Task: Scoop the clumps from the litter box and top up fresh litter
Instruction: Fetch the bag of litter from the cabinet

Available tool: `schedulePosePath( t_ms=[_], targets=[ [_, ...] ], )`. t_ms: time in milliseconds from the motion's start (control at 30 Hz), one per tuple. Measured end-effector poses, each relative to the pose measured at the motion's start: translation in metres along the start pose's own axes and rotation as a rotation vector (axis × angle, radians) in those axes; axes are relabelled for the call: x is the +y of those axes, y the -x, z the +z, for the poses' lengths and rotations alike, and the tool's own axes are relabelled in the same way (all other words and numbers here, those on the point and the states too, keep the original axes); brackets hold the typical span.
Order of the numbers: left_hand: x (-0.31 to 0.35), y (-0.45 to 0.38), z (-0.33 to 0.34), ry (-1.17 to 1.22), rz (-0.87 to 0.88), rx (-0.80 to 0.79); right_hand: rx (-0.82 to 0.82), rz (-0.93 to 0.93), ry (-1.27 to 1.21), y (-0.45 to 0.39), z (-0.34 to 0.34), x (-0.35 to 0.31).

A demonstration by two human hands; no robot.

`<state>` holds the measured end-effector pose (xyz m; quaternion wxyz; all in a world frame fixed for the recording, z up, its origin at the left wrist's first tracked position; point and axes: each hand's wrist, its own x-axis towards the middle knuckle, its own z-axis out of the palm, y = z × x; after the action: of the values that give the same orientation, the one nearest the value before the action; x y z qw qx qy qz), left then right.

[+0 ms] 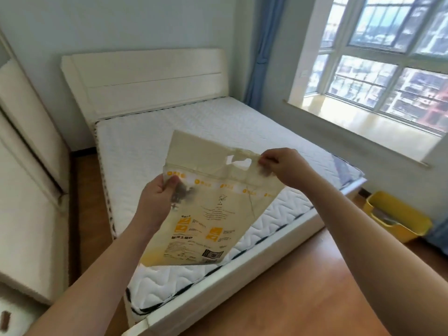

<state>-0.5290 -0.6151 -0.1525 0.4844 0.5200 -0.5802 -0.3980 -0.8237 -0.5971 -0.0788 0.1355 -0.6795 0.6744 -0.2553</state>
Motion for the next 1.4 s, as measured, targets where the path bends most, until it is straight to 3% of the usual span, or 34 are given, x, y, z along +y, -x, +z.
schedulePosePath(
  t_ms=[233, 433, 600, 800, 1067, 1267, 1400],
  targets=[
    [0.029, 0.012, 0.128, -0.047, 0.039, -0.128, 0.191, 0.012, -0.017, 0.032, -0.053, 0.104],
    [0.053, 0.031, 0.225, -0.078, 0.049, -0.198, 0.298, -0.030, -0.131, 0.063, -0.098, 0.155],
    [0.068, 0.039, 0.295, -0.116, 0.081, -0.315, 0.237, -0.006, -0.048, 0.084, -0.123, 0.188],
    [0.083, 0.046, 0.377, -0.124, 0.170, -0.503, 0.291, 0.138, -0.002, 0.088, -0.152, 0.225],
    [0.084, 0.017, 0.470, -0.004, 0.141, -0.689, 0.432, 0.224, -0.072, 0.070, -0.193, 0.297],
    [0.059, -0.022, 0.534, -0.139, 0.121, -0.907, 0.516, 0.252, -0.007, 0.043, -0.230, 0.339],
    [0.050, -0.044, 0.579, -0.168, 0.170, -0.968, 0.623, 0.285, 0.016, 0.039, -0.260, 0.369]
  ],
)
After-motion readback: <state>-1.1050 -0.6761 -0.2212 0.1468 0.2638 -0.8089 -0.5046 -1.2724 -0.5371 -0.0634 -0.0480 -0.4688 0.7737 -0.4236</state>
